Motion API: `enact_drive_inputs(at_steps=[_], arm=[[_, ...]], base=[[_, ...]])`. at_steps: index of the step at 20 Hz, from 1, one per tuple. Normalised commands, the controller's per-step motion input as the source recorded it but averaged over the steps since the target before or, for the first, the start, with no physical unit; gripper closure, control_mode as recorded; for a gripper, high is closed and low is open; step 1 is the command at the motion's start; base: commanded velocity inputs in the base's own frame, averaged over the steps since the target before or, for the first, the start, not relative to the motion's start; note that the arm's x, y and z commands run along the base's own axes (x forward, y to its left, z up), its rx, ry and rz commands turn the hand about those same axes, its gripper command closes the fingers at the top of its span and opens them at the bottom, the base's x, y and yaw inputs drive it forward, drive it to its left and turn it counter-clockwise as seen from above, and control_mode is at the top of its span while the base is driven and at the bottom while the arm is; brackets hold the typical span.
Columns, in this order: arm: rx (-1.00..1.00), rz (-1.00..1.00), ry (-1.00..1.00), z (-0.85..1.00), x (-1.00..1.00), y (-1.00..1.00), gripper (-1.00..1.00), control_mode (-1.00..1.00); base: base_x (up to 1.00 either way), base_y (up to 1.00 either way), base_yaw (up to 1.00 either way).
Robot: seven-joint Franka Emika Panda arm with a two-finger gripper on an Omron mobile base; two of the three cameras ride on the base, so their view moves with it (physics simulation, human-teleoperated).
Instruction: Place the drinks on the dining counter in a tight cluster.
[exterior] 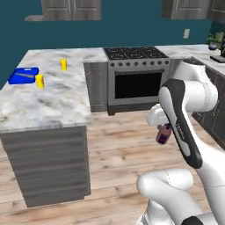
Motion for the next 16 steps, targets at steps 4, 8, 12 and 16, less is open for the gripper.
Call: enact_drive_inputs(at_steps=[4,8,12,16], arm=[[0.00,0.00,0.00,0.00,0.00,0.00,1.00,1.00],[0.00,0.00,0.00,0.00,0.00,0.00,1.00,1.00],[0.00,0.00,0.00,0.00,0.00,0.00,1.00,1.00],[0.00,0.00,0.00,0.00,0.00,0.00,1.00,1.00]], base=[[0.70,1.00,-0.03],[0.52,1.00,0.07],[0.38,1.00,0.05],[0.34,1.00,-0.04]])
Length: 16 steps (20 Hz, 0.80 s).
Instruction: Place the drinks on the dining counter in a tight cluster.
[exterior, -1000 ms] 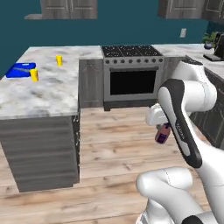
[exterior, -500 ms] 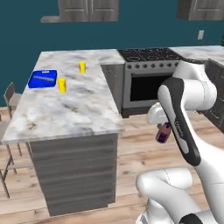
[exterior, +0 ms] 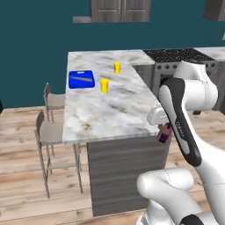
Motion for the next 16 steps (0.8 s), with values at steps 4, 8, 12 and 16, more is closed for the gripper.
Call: enact_drive_inputs(at_steps=[4,8,12,16], arm=[[0.00,0.00,0.00,0.00,0.00,0.00,1.00,1.00],[0.00,0.00,0.00,0.00,0.00,0.00,1.00,1.00],[0.00,0.00,0.00,0.00,0.00,0.00,1.00,1.00],[0.00,0.00,0.00,0.00,0.00,0.00,1.00,1.00]], base=[[0.48,1.00,-0.21],[0.53,1.00,-0.29],[0.57,0.53,-0.28],[0.89,-0.22,-0.02]])
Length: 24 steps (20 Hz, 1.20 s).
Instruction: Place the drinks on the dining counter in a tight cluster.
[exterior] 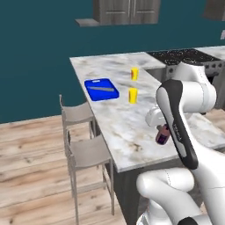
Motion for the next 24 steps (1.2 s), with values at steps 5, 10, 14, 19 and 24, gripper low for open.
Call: enact_drive_inputs(at_steps=[5,10,14,19,24], arm=[[0.00,0.00,0.00,0.00,0.00,0.00,1.00,1.00],[0.00,0.00,0.00,0.00,0.00,0.00,1.00,1.00],[0.00,0.00,0.00,0.00,0.00,0.00,1.00,1.00],[0.00,0.00,0.00,0.00,0.00,0.00,1.00,1.00],[0.00,0.00,0.00,0.00,0.27,0.13,1.00,-1.00]], base=[[0.67,-0.48,0.16],[0.29,-0.10,0.01],[0.00,0.00,0.00],[0.00,0.00,0.00],[0.10,0.05,0.00]])
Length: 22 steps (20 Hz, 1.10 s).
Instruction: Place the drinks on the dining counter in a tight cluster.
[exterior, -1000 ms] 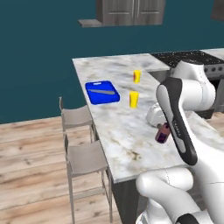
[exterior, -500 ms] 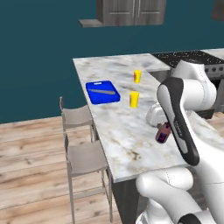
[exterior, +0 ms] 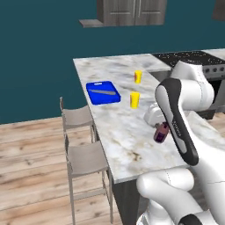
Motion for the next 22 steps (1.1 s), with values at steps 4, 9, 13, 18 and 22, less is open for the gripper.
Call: enact_drive_inputs(at_steps=[4,9,13,18,22], arm=[[0.00,-0.01,0.01,0.00,0.89,0.52,1.00,-1.00],[0.00,0.00,-0.07,-0.19,0.92,0.25,1.00,-1.00],[0.00,-0.01,-0.14,-0.34,0.64,0.00,1.00,-1.00],[0.00,-0.03,-0.09,-0.52,0.28,0.00,1.00,-1.00],[0.00,-0.03,0.00,-0.68,0.13,0.00,1.00,-1.00]], base=[[0.00,0.00,0.00],[0.00,0.00,0.00],[0.00,0.00,0.00],[0.00,0.00,0.00],[0.00,0.00,0.00]])
